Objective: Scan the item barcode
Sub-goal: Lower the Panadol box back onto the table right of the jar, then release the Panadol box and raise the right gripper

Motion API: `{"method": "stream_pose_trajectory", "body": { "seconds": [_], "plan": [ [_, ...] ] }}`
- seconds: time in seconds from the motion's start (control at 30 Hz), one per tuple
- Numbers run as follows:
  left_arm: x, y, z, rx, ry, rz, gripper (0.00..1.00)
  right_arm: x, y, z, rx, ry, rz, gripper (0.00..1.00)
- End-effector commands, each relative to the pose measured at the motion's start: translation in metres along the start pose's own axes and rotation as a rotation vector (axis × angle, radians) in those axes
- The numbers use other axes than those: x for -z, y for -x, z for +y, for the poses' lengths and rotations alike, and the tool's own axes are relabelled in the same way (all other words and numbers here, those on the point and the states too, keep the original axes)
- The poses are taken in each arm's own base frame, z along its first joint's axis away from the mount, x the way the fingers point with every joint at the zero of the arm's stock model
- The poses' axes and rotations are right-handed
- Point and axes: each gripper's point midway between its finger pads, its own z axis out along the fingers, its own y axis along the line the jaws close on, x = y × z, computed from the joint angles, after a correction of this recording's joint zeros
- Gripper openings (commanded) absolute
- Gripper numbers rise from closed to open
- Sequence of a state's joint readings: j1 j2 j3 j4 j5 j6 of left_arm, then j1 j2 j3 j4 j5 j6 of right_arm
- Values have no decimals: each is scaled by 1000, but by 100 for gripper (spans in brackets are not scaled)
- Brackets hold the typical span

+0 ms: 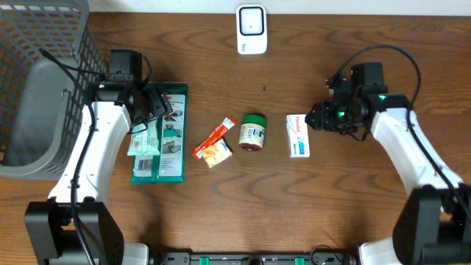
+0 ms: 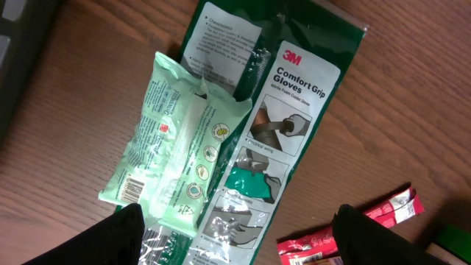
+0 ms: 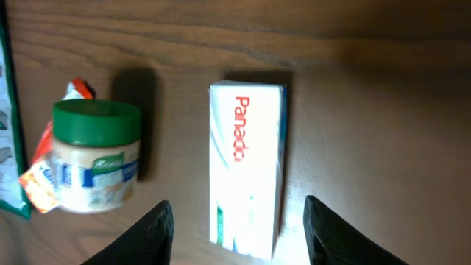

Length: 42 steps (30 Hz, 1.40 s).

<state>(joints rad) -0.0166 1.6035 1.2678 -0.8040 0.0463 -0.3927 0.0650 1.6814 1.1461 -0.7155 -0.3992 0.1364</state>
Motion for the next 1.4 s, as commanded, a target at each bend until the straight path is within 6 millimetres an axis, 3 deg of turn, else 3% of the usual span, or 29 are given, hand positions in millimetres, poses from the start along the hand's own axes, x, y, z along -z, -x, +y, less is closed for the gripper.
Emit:
{"method": "stream_pose_trajectory", "body": {
  "seconds": [0.0,0.13,0.53,1.37],
  "plan": [
    [7,6,0,4,-2,-25,83,-27,-4,3,49,53,52,53],
    [7,6,0,4,-2,-25,83,-45,-1,-9,35,49,58,53],
    [7,6,0,4,-2,-25,83,-63,5,-19,110,47,47,54],
    [7,6,0,4,-2,-25,83,-64,0,-22,100,40,65,55]
  ]
}}
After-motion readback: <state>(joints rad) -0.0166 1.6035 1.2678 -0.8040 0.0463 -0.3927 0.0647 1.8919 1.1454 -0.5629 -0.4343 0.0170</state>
